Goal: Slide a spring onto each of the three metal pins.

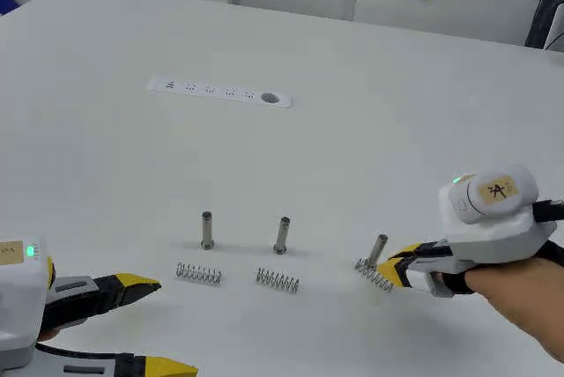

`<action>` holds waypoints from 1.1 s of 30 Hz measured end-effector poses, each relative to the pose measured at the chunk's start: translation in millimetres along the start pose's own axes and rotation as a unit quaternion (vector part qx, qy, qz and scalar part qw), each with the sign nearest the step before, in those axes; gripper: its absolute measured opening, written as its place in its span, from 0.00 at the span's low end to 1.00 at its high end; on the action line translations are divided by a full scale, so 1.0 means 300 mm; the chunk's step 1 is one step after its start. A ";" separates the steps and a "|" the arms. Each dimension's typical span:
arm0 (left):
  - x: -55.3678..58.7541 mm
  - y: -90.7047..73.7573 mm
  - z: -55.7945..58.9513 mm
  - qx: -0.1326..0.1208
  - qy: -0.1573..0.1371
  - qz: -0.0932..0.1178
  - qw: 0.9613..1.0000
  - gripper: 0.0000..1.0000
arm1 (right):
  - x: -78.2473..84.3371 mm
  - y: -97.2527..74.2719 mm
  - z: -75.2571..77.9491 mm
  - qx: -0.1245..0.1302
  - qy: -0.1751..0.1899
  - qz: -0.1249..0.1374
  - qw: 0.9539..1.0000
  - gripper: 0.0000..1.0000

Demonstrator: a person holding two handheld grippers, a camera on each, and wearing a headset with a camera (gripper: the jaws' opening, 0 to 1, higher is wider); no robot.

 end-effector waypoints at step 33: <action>0.006 -0.001 -0.004 -0.002 -0.007 -0.002 1.000 0.69 | 0.071 0.011 -0.001 -0.019 -0.046 -0.008 0.999 0.12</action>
Point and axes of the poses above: the centre of the closed fingertips' face, and the gripper's own axes: y roughly forward along the fingers, z roughly to its right, x roughly out of its underside, the point moved 1 cm from there along -y, roughly backward along the fingers, and after that the axes turned 6 degrees about z, right-handed, at the moved point
